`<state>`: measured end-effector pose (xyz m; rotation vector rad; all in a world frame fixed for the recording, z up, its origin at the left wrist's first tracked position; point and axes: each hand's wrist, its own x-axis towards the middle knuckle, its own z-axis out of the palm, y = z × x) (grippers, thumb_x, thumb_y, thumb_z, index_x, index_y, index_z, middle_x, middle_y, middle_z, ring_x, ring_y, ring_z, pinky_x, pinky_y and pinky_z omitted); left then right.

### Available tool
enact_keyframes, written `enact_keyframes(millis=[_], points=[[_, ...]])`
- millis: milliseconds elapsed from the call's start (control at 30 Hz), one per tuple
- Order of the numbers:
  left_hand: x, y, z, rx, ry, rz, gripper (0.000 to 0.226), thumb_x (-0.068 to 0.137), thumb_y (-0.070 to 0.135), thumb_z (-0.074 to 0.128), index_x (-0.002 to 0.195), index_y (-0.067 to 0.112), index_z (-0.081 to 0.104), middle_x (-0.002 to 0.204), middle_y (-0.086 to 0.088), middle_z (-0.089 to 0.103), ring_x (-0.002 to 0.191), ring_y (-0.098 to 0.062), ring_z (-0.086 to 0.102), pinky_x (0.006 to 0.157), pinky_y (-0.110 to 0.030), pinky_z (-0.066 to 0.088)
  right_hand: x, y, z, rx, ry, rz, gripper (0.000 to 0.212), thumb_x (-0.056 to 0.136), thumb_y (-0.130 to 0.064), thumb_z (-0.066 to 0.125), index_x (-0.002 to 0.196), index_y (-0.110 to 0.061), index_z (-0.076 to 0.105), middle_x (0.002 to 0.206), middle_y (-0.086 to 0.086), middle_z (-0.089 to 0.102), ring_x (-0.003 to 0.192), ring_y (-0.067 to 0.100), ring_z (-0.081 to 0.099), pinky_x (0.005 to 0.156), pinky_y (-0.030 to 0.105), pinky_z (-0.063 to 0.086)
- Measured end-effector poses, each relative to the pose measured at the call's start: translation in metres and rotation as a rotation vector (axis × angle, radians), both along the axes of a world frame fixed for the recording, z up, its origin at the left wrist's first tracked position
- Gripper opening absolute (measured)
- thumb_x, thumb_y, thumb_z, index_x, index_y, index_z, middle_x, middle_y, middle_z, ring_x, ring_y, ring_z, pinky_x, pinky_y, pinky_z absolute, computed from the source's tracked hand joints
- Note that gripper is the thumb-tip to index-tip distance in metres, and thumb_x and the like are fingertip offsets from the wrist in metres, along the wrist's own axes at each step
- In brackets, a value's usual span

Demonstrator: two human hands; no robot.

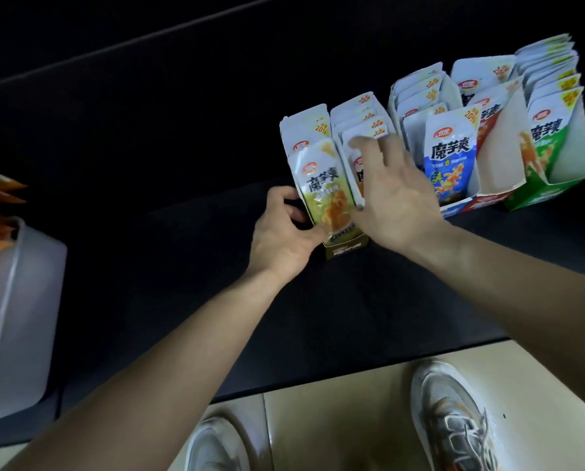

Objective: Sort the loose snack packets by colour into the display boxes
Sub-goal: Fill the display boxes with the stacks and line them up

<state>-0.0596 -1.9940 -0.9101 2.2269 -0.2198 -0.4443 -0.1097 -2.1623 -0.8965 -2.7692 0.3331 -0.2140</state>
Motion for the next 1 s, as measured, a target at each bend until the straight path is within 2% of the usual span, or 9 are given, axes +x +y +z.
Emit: enact_keyframes(millis=[67,133,300,400,533,633,733,833,1000], points=[[0.002,0.004,0.000,-0.036,0.020,0.010,0.053,0.079,0.042,0.079,0.123,0.035,0.050,0.096,0.013,0.062,0.084,-0.005,0.063,0.070,-0.021,0.047,0.001,-0.003,0.003,0.055,-0.033,0.041,0.104,0.071,-0.027,0.083,0.154,-0.023,0.020,0.145,0.012,0.031,0.132,0.035,0.036,0.095,0.045,0.046],[0.003,0.010,-0.001,-0.069,0.030,0.024,0.047,0.083,0.044,0.075,0.123,0.037,0.052,0.098,0.015,0.065,0.086,-0.002,0.064,0.074,-0.021,0.049,0.003,-0.004,0.005,0.063,-0.046,0.096,0.107,0.074,-0.033,0.081,0.158,-0.022,0.015,0.153,0.008,0.025,0.136,0.034,0.031,0.103,0.046,0.041],[0.005,0.013,-0.007,-0.130,0.096,0.012,0.058,0.084,0.045,0.073,0.135,0.045,0.047,0.109,0.017,0.067,0.096,-0.009,0.070,0.086,-0.040,0.059,0.012,0.000,0.004,-0.056,0.034,0.196,0.107,0.077,-0.036,0.077,0.159,-0.023,0.009,0.160,0.001,0.020,0.139,0.031,0.025,0.112,0.051,0.032],[0.002,0.008,-0.005,-0.111,0.152,-0.035,0.075,0.082,0.039,0.076,0.146,0.045,0.038,0.115,0.015,0.064,0.105,-0.009,0.067,0.087,-0.040,0.059,0.010,0.004,0.005,-0.128,0.071,0.225,0.104,0.077,-0.032,0.078,0.159,-0.021,0.014,0.155,0.004,0.027,0.137,0.032,0.029,0.111,0.049,0.030],[-0.003,0.022,-0.002,-0.092,0.128,-0.030,0.069,0.081,0.028,0.073,0.140,0.051,0.043,0.114,0.010,0.070,0.097,-0.009,0.070,0.080,-0.037,0.062,-0.006,0.009,-0.001,-0.074,0.017,0.243,0.092,0.075,-0.031,0.080,0.152,-0.018,0.032,0.138,0.006,0.042,0.124,0.031,0.038,0.098,0.051,0.045],[-0.020,0.050,-0.001,-0.065,0.125,-0.021,0.064,0.083,0.027,0.071,0.139,0.048,0.045,0.119,0.011,0.068,0.097,-0.008,0.070,0.077,-0.034,0.062,-0.015,0.016,-0.001,-0.100,-0.073,0.246,0.086,0.072,-0.038,0.081,0.147,-0.019,0.042,0.133,0.006,0.046,0.120,0.029,0.041,0.100,0.049,0.041],[-0.043,0.074,-0.004,-0.090,0.141,0.018,0.058,0.084,0.025,0.071,0.133,0.047,0.050,0.118,0.016,0.068,0.094,-0.010,0.071,0.080,-0.037,0.061,-0.016,0.030,0.005,-0.248,-0.058,0.301,0.101,0.063,-0.057,0.079,0.148,-0.018,0.041,0.139,0.005,0.047,0.124,0.027,0.038,0.103,0.041,0.023],[-0.055,0.087,-0.009,-0.124,0.168,0.068,0.052,0.083,0.024,0.072,0.124,0.050,0.055,0.111,0.021,0.069,0.098,-0.006,0.069,0.084,-0.040,0.060,-0.020,0.048,0.005,-0.343,-0.001,0.349,0.114,0.057,-0.065,0.079,0.149,-0.011,0.038,0.141,0.009,0.048,0.127,0.033,0.041,0.102,0.049,0.033],[-0.057,0.092,-0.009,-0.152,0.179,0.037,0.050,0.085,0.023,0.075,0.116,0.056,0.054,0.103,0.030,0.066,0.102,0.001,0.066,0.085,-0.035,0.060,-0.017,0.066,0.010,-0.433,0.050,0.243,0.121,0.044,-0.063,0.087,0.142,-0.009,0.042,0.125,0.013,0.048,0.107,0.035,0.045,0.089,0.049,0.038]])
